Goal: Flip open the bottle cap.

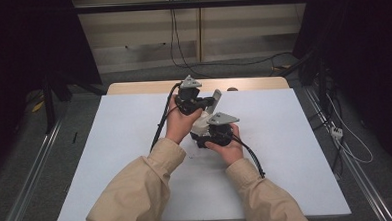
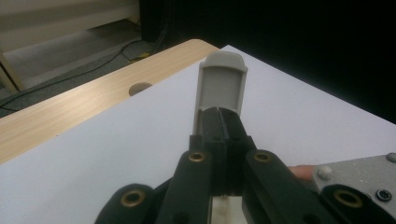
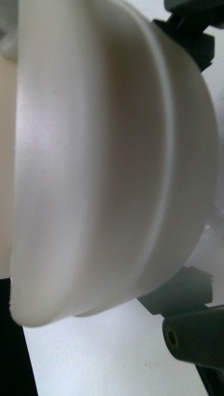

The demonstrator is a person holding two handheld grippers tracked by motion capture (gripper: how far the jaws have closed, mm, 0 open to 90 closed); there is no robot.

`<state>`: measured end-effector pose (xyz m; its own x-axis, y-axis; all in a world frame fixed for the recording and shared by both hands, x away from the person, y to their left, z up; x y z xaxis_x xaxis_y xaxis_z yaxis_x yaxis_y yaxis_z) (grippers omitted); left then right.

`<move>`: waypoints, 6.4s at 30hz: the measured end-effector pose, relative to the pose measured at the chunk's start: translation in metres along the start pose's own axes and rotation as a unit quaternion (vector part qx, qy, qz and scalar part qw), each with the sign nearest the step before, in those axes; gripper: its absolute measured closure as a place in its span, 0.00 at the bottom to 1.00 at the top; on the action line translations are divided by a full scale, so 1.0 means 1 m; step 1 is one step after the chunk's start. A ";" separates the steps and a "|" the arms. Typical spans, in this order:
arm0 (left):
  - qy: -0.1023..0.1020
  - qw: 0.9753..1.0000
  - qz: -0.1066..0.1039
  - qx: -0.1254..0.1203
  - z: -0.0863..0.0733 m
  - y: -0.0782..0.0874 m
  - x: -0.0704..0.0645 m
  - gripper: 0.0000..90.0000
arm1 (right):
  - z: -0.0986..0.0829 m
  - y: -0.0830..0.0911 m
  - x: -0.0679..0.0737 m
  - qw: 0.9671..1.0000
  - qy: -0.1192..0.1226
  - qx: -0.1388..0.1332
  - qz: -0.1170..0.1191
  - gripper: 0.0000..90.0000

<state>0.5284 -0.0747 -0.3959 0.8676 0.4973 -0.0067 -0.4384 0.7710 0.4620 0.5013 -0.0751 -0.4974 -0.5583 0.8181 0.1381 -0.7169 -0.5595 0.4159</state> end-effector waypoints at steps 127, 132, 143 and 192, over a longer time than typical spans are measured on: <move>0.001 0.999 -0.025 0.023 -0.008 0.003 -0.002 0.48 | -0.004 0.008 -0.006 1.000 -0.022 0.019 -0.005 0.10; 0.011 0.999 -0.031 0.027 -0.010 0.011 -0.003 0.37 | -0.004 0.012 -0.007 0.999 -0.023 0.021 -0.007 0.10; 0.024 0.999 -0.036 0.016 -0.019 0.026 -0.003 0.20 | -0.007 0.023 -0.009 0.999 -0.024 0.021 -0.003 0.10; 0.011 0.999 -0.026 0.033 -0.124 0.115 -0.010 0.16 | -0.044 0.112 -0.013 0.999 -0.029 0.030 0.008 0.09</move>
<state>0.4402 0.0583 -0.4528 0.8832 0.4663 -0.0506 -0.3762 0.7685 0.5176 0.4098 -0.1543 -0.4922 -0.5427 0.8167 0.1962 -0.6811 -0.5646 0.4661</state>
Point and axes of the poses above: each handheld gripper's, and its own axes: y roughly backward along the jaws, z roughly out of its top, x roughly to its left, the point moved 10 cm from there along -y, roughly forward along the jaws, and after that the axes turned 8 degrees about -y, right-handed, at the moved point
